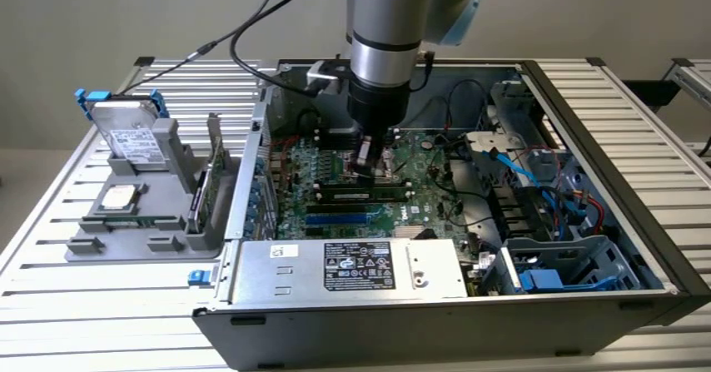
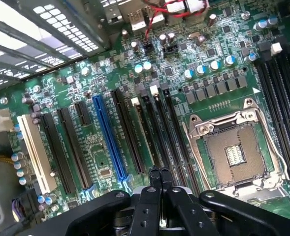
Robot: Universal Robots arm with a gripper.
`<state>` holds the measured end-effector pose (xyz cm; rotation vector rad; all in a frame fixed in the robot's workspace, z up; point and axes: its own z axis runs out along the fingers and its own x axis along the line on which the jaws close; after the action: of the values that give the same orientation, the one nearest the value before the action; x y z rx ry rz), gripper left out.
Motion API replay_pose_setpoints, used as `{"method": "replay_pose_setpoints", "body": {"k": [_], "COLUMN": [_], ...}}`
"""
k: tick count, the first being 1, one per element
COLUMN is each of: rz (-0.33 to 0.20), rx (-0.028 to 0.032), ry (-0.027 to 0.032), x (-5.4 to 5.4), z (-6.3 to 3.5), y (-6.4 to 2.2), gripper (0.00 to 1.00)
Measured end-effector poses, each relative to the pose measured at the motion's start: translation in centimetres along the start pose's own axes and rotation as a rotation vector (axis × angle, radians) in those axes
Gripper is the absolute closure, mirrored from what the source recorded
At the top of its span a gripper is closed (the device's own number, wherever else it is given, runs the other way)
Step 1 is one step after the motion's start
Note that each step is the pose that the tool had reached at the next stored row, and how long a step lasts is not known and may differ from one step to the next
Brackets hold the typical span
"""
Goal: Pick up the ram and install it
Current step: 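Press down the ram until it locks into place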
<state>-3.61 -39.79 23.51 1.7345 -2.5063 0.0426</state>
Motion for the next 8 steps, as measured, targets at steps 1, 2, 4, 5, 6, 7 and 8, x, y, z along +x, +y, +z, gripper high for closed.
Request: {"method": "replay_pose_setpoints", "body": {"k": [1,2,4,5,6,7,8], "rz": [0.017,0.035,0.071,0.088,0.107,0.124,0.142], "rx": [-0.0016,-0.0032,-0.0066,-0.0081,-0.0099,-0.0115,-0.0132], "ry": [-0.0004,-0.0009,-0.0021,-0.0026,-0.0031,-0.0037,-0.0043], "x": [0.00,0.00,-0.01,-0.02,-0.02,-0.03,-0.04], "z": [0.03,0.07,0.18,0.23,0.29,0.35,0.43], "y": [0.00,0.00,0.00,-0.01,-0.01,-0.01,-0.01], "gripper": [0.90,0.90,0.90,0.90,0.90,0.90,0.90]}}
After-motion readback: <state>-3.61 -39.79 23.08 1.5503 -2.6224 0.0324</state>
